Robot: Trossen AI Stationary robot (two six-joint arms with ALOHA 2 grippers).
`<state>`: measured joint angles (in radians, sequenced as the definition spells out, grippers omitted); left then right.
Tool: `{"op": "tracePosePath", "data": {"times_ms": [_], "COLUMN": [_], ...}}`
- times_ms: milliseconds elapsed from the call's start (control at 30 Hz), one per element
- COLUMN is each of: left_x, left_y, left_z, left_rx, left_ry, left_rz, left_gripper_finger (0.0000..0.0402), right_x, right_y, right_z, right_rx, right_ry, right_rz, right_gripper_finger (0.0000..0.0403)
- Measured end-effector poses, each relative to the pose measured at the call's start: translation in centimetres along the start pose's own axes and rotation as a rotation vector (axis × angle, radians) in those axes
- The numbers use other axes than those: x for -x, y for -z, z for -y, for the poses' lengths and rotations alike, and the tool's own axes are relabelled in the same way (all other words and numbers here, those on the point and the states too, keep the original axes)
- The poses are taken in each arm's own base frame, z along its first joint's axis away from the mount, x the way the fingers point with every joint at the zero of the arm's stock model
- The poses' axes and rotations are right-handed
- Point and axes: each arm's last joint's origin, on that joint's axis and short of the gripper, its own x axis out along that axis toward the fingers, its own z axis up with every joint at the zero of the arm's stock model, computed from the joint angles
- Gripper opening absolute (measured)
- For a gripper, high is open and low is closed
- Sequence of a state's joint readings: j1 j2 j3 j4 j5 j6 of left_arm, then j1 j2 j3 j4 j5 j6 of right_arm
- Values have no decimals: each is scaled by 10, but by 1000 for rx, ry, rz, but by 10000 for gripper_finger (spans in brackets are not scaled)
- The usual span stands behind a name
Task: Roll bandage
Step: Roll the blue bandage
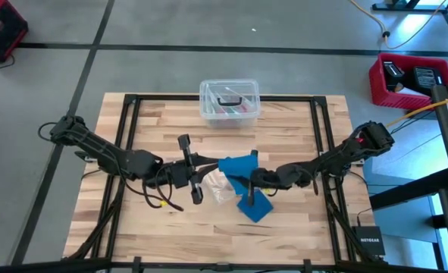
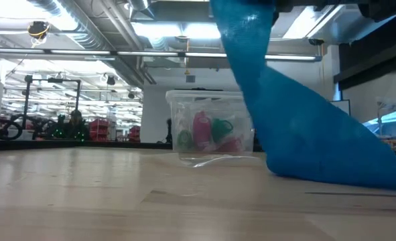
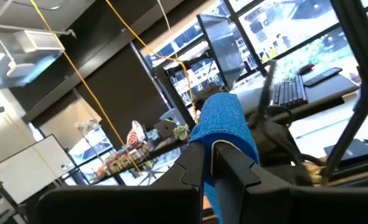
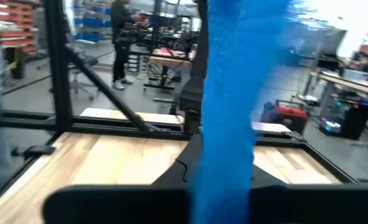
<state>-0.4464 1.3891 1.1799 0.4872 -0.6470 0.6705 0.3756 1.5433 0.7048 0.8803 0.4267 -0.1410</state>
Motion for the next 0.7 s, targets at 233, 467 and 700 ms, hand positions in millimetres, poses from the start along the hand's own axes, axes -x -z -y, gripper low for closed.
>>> {"op": "tracePosePath", "data": {"times_ms": [233, 467, 700], "left_x": [1, 1, 1], "left_y": [-20, -35, -31], "left_z": [-8, -16, -15], "left_rx": [-24, -81, -138], "left_ry": [-19, -38, -57], "left_rz": [44, 73, 9], "left_gripper_finger": [13, 13, 13], "right_x": [0, 1, 1], "right_y": [6, 13, 14], "right_z": [-2, -3, -5], "right_rx": [23, 3, -27], "right_ry": [-33, -46, -84], "right_rz": [-62, -129, -140], "right_gripper_finger": [8, 7, 24]}}
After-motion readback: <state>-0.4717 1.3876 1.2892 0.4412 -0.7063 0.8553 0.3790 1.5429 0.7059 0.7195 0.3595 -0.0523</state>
